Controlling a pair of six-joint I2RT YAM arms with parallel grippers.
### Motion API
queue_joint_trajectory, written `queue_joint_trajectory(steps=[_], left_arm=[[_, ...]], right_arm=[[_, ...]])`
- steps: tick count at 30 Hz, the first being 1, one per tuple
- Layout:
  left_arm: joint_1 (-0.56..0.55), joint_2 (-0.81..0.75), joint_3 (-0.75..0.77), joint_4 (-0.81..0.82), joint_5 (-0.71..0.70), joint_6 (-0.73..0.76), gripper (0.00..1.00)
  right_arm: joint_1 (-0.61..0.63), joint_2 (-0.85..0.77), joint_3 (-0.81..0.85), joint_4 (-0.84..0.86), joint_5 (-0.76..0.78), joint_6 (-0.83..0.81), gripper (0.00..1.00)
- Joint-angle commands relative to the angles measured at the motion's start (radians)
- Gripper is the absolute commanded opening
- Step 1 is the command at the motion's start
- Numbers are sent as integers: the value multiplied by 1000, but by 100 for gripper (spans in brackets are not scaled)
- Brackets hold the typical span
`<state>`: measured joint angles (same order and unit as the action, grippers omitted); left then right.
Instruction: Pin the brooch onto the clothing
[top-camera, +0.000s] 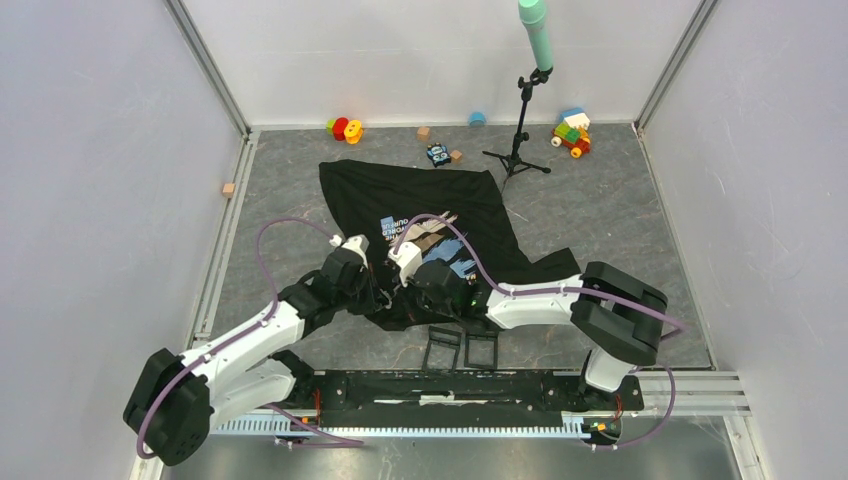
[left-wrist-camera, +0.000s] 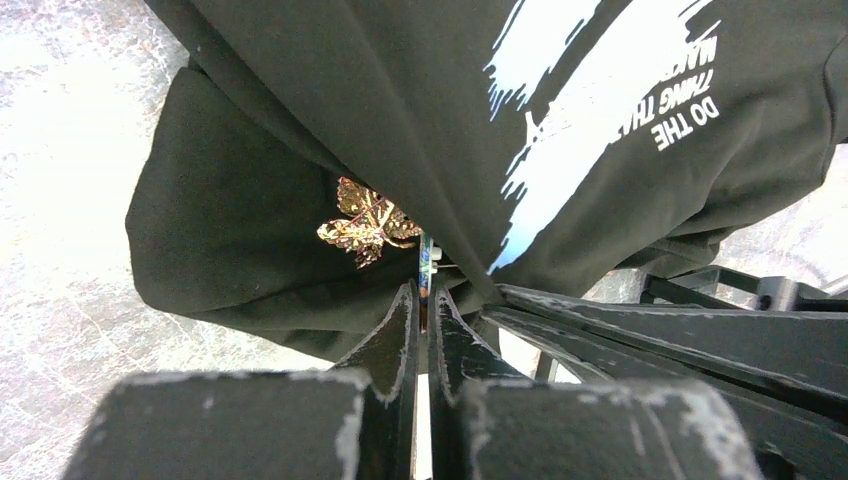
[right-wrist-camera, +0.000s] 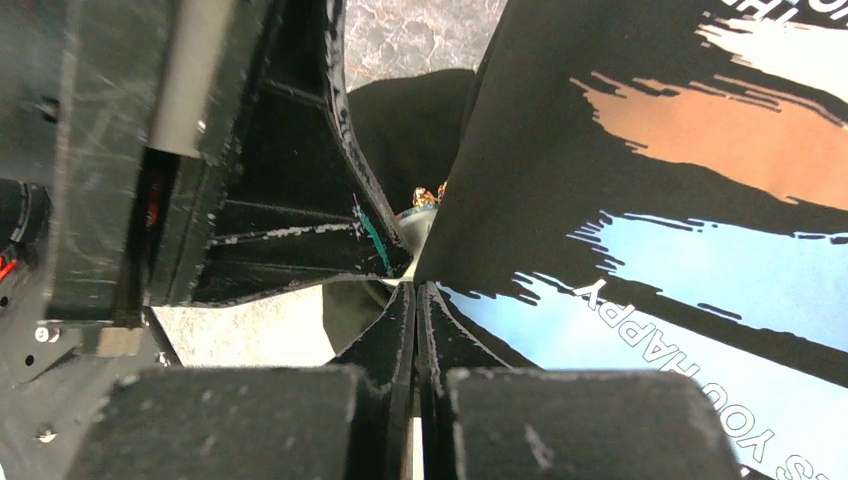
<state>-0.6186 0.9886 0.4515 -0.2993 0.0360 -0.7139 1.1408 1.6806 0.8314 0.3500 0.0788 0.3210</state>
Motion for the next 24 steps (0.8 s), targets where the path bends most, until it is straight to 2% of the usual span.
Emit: queue_joint_trajectory(steps=[1,14,18,20,23,24], left_arm=[[-4,-42,19,71,-12,-26,2],[-4,-138,-42,143,-4,-79,2],[-3,-179,-62,167,18,-76,2],[0,-188,-61,169,43,-61,2],[9,-200,-59,184,106,-32,2],[11,-207,-60,189,131,-22,2]], right_arm=[[1,27,36,16,-33,6,0],[1,32,24,10,-42,11,0],[1,-18,3,9,-49,5,2],[0,-67,-20,12,-42,-19,16],[-6,-157,-77,24,-57,-85,49],[-13,-193,-102,38,-75,-107,57]])
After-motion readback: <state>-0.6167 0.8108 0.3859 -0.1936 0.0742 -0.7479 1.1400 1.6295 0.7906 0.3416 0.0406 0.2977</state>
